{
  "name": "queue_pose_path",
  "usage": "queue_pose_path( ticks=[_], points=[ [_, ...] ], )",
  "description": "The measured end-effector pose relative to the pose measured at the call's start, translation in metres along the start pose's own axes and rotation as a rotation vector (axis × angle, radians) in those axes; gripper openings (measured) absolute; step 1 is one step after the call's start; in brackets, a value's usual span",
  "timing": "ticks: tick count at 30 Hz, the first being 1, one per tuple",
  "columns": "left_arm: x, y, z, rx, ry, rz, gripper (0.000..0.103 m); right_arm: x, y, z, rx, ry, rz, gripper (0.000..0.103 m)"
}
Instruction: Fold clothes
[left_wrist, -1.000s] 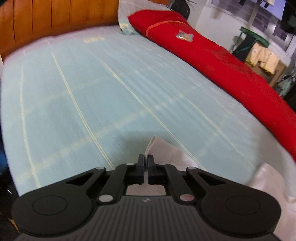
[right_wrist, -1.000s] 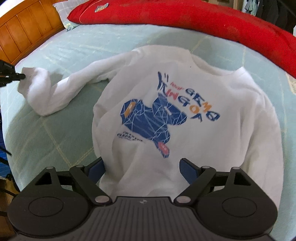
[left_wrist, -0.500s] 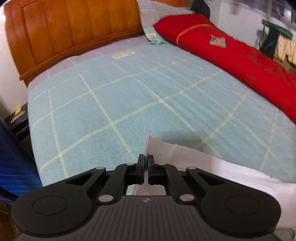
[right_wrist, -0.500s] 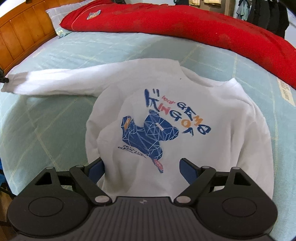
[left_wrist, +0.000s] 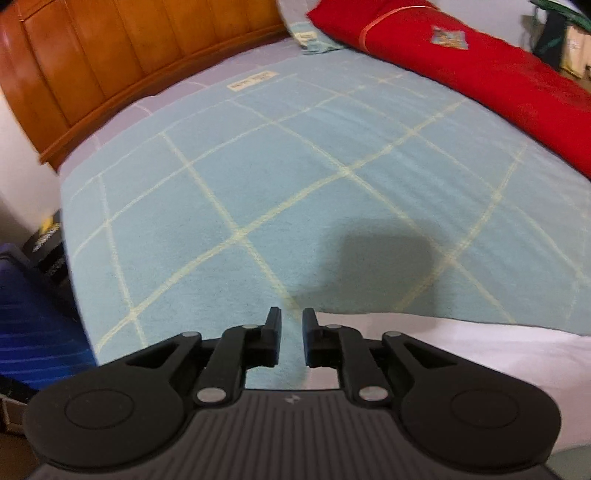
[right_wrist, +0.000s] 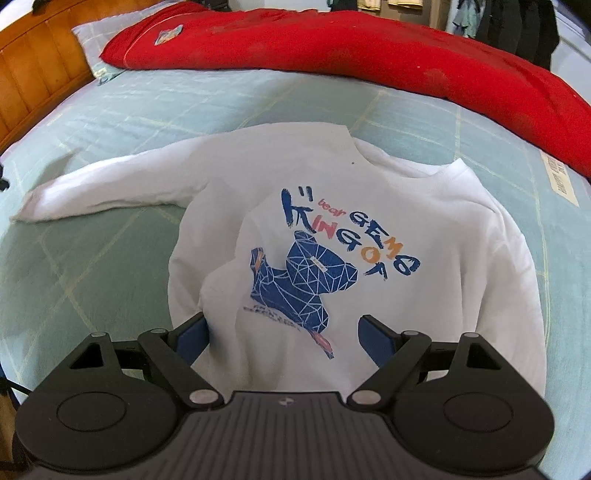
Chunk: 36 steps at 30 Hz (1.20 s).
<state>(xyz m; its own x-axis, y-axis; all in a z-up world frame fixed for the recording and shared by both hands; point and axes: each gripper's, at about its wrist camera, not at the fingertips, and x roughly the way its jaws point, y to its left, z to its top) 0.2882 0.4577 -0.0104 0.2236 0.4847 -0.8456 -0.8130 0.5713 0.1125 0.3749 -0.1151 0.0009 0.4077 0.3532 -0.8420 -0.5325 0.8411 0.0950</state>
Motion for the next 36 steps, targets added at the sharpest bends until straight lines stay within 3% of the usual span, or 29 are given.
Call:
queue_pose_path(
  ticks=[4,11,14,18,22,24,31,36],
  points=[
    [-0.013,-0.037,-0.010,0.107,0.023,-0.143,0.017,-0.002,0.004,0.005,0.049,-0.024,0.004,0.090],
    [-0.040,-0.134,-0.063,0.241,0.183,-0.611,0.035,-0.022,0.007,0.002,0.112,-0.072,0.001,0.090],
    [-0.046,-0.172,-0.096,0.273,0.284,-0.740,0.036,-0.033,0.006,-0.006,0.112,-0.075,0.002,0.090],
    [-0.057,-0.202,-0.139,0.268,0.390,-0.842,0.042,-0.045,0.001,-0.030,0.057,-0.055,-0.004,0.090],
    [-0.066,-0.223,-0.181,0.293,0.476,-0.854,0.042,-0.052,-0.007,-0.058,0.001,-0.014,-0.012,0.084],
    [-0.079,-0.232,-0.199,0.328,0.462,-0.834,0.042,-0.060,-0.012,-0.071,-0.019,-0.015,-0.023,0.084],
    [-0.139,-0.264,-0.214,0.502,0.251,-0.771,0.042,-0.081,-0.059,-0.104,0.094,-0.026,-0.057,0.081],
    [-0.174,-0.283,-0.208,0.539,0.086,-0.728,0.042,-0.095,-0.091,-0.123,0.219,-0.055,-0.071,0.070]
  ],
)
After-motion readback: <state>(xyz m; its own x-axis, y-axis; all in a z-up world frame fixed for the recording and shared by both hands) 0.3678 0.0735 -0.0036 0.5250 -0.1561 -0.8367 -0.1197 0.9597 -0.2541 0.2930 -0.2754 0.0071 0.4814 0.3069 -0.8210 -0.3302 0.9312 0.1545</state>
